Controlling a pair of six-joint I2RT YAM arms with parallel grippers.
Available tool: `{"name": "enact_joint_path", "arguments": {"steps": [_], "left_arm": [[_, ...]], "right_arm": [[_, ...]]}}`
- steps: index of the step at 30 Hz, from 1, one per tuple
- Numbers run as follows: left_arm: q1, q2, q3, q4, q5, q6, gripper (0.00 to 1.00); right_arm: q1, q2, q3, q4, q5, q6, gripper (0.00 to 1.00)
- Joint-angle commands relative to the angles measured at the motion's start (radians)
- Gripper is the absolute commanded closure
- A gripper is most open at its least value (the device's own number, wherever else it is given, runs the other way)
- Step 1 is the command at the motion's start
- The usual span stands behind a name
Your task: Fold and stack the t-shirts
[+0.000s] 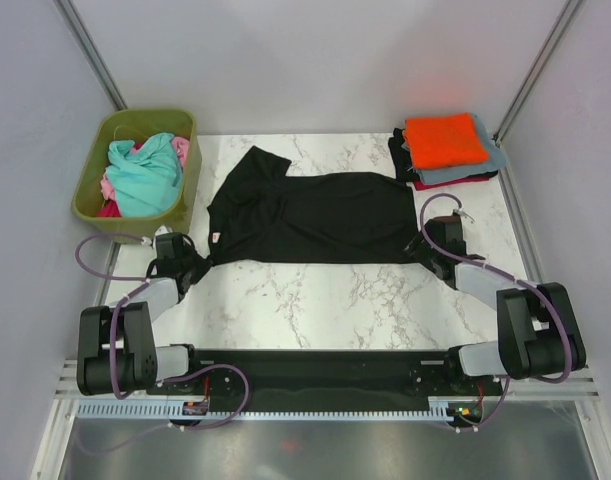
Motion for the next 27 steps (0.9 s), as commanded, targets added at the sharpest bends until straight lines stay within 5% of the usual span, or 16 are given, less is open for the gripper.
{"name": "enact_joint_path", "arguments": {"steps": [1,4,5,7,15,27], "left_arm": [[-0.003,0.017,0.009,-0.024,0.001,0.027,0.98],[-0.003,0.012,0.009,-0.026,-0.005,0.025,0.98],[-0.005,0.008,0.009,-0.029,-0.008,0.024,0.98],[-0.003,-0.038,0.003,-0.055,-0.005,0.024,0.98],[-0.003,-0.360,-0.055,-0.203,-0.152,-0.059,0.98],[-0.003,-0.653,-0.018,-0.512,-0.065,-0.130,0.98]], "right_arm": [[-0.006,0.048,-0.002,0.024,-0.034,0.013,0.34],[-0.009,0.048,-0.010,0.042,-0.049,-0.009,0.67],[-0.020,0.040,-0.016,0.056,-0.073,-0.021,0.87],[-0.032,0.004,-0.031,0.065,-0.089,-0.047,1.00],[-0.169,-0.197,-0.063,-0.094,-0.070,-0.076,1.00],[-0.179,-0.398,-0.122,-0.243,-0.140,-0.032,1.00]]}}
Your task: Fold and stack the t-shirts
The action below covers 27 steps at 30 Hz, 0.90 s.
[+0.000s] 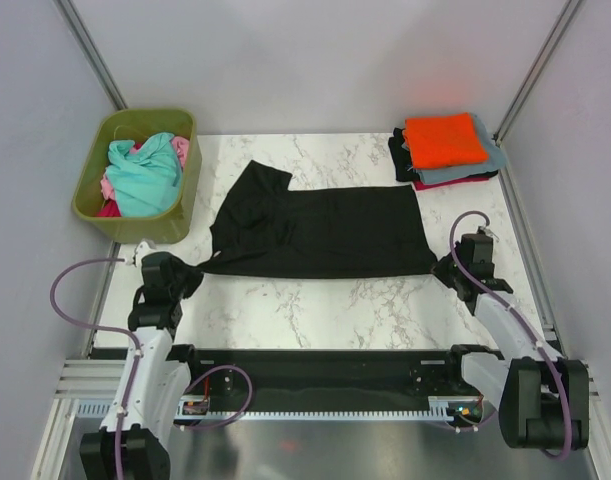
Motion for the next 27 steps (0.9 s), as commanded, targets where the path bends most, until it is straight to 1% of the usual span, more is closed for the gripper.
{"name": "enact_joint_path", "arguments": {"steps": [1,3,5,6,7,8,9,10,11,12,13,15,16,19,21,23,24,25,26,27], "left_arm": [[0.005,-0.082,0.037,-0.150,-0.004,-0.040,0.98],[0.001,-0.116,0.048,-0.229,-0.001,-0.059,0.98],[-0.029,-0.169,0.034,-0.241,0.020,-0.094,0.98],[-0.029,-0.183,0.031,-0.248,0.061,-0.122,0.98],[-0.029,-0.194,0.030,-0.263,0.097,-0.134,0.95],[-0.029,-0.211,0.036,-0.274,0.103,-0.143,0.91],[-0.034,-0.217,0.043,-0.283,0.117,-0.149,0.87],[-0.035,-0.222,0.053,-0.305,0.126,-0.152,0.70],[-0.037,-0.228,0.075,-0.319,0.135,-0.154,0.60],[-0.038,-0.231,0.091,-0.336,0.137,-0.157,0.53],[-0.038,-0.239,0.108,-0.366,0.126,-0.154,0.44],[-0.038,-0.261,0.161,-0.395,0.077,-0.122,0.37],[-0.038,-0.268,0.177,-0.402,0.041,-0.110,0.36],[-0.037,-0.254,0.241,-0.397,-0.005,-0.059,0.36],[-0.038,-0.223,0.257,-0.287,0.014,0.008,0.37],[-0.037,-0.118,0.275,-0.194,0.091,0.054,0.38],[-0.040,-0.070,0.292,-0.114,0.114,0.090,0.38],[-0.040,0.064,0.315,-0.084,0.140,0.104,0.39],[-0.054,0.132,0.386,-0.063,0.145,0.122,0.41],[-0.069,0.215,0.433,-0.047,0.140,0.163,0.41]], "right_arm": [[-0.007,-0.101,-0.009,-0.088,0.001,0.022,1.00],[-0.007,-0.152,-0.015,-0.124,0.032,0.035,1.00],[-0.007,-0.187,-0.017,-0.183,0.046,0.051,1.00],[-0.007,-0.200,-0.018,-0.203,0.058,0.061,1.00],[-0.007,-0.209,-0.021,-0.237,0.063,0.074,1.00],[-0.007,-0.227,-0.026,-0.251,0.064,0.081,0.92],[-0.007,-0.240,-0.035,-0.263,0.061,0.082,0.83],[-0.007,-0.247,-0.037,-0.285,0.054,0.085,0.65],[-0.007,-0.264,-0.041,-0.295,0.047,0.087,0.23],[-0.008,-0.273,-0.047,-0.303,0.047,0.090,0.08],[-0.008,-0.281,-0.049,-0.317,0.052,0.094,0.02],[-0.008,-0.293,-0.041,-0.322,0.058,0.102,0.02],[-0.007,-0.293,-0.032,-0.325,0.072,0.104,0.02],[-0.008,-0.286,0.026,-0.331,0.096,0.105,0.02],[-0.008,-0.277,0.070,-0.316,0.110,0.101,0.02],[-0.008,-0.258,0.094,-0.283,0.093,0.087,0.02],[-0.007,-0.249,0.112,-0.238,0.048,0.076,0.02],[-0.008,-0.238,0.120,-0.216,0.022,0.056,0.02],[-0.007,-0.211,0.133,-0.198,0.011,0.047,0.02],[-0.007,-0.194,0.141,-0.162,-0.071,0.036,0.02]]}}
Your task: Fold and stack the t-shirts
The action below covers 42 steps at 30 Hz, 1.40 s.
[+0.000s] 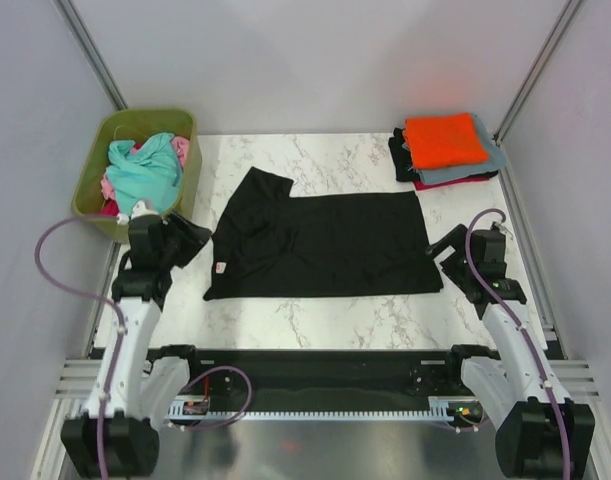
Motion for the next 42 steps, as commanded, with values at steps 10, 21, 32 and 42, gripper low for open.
{"name": "enact_joint_path", "arguments": {"steps": [10,21,32,42], "left_arm": [[-0.148,1.071,0.801,0.173,0.054,0.348,0.44],[-0.159,1.771,1.611,-0.012,0.076,0.520,0.44],[-0.159,1.877,1.644,-0.040,0.086,0.454,0.42],[-0.153,1.917,1.647,-0.046,0.183,0.460,0.77]], "right_arm": [[0.020,0.187,0.068,0.207,-0.330,-0.182,0.02],[0.072,0.209,0.068,0.278,-0.519,-0.227,0.02],[0.091,0.229,0.059,0.313,-0.559,-0.204,0.02],[0.091,0.243,0.044,0.295,-0.466,-0.230,0.02]]}}
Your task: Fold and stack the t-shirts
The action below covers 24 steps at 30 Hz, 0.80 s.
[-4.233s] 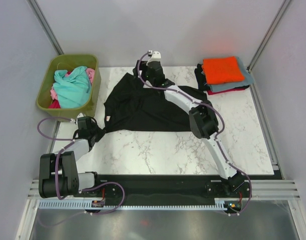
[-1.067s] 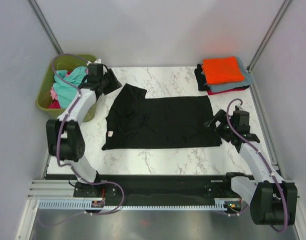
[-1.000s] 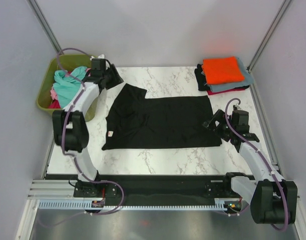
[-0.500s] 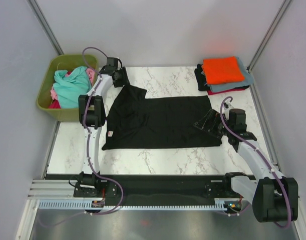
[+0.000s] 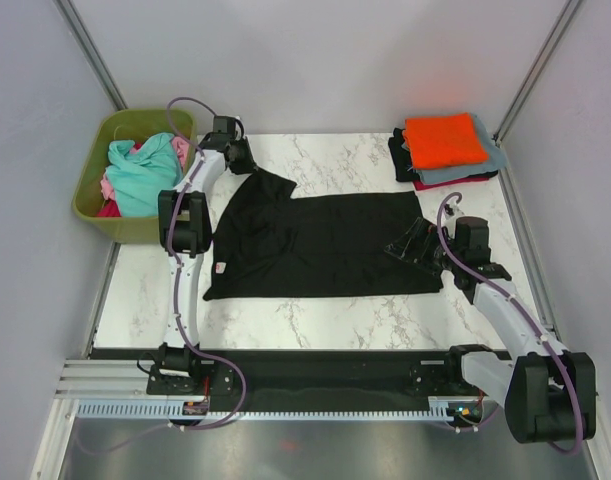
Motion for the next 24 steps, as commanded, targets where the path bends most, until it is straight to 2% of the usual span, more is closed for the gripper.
{"name": "enact_joint_path", "arguments": {"steps": [1,4,6,8,13,14,17,19,24], "left_arm": [[0.007,0.031,0.021,-0.011,0.081,0.009,0.86],[0.027,0.028,-0.001,0.013,0.117,-0.017,0.98],[0.033,0.008,-0.035,0.053,0.105,-0.043,0.98],[0.036,-0.067,-0.159,0.122,0.074,-0.059,0.98],[0.035,-0.269,-0.559,0.477,0.025,-0.068,0.98],[0.035,-0.318,-0.601,0.520,0.019,-0.071,0.98],[0.035,-0.363,-0.709,0.633,-0.001,-0.079,0.98],[0.036,-0.381,-0.741,0.669,-0.001,-0.080,0.98],[0.036,-0.415,-0.805,0.745,-0.003,-0.082,0.98]], "right_arm": [[0.006,0.038,0.014,0.015,0.057,-0.034,0.02],[0.050,0.117,0.076,-0.005,0.173,-0.048,0.02],[0.096,0.177,0.175,-0.036,0.303,-0.053,0.02],[0.133,0.292,0.299,-0.044,0.364,-0.054,0.02],[0.121,0.624,0.625,-0.108,0.583,-0.093,0.04],[0.115,0.674,0.731,-0.146,0.606,-0.102,0.06],[0.101,0.835,0.867,-0.165,0.672,-0.114,0.13],[0.101,0.941,0.907,-0.168,0.691,-0.120,0.20],[0.089,1.052,0.984,-0.125,0.724,-0.135,0.28]]}}
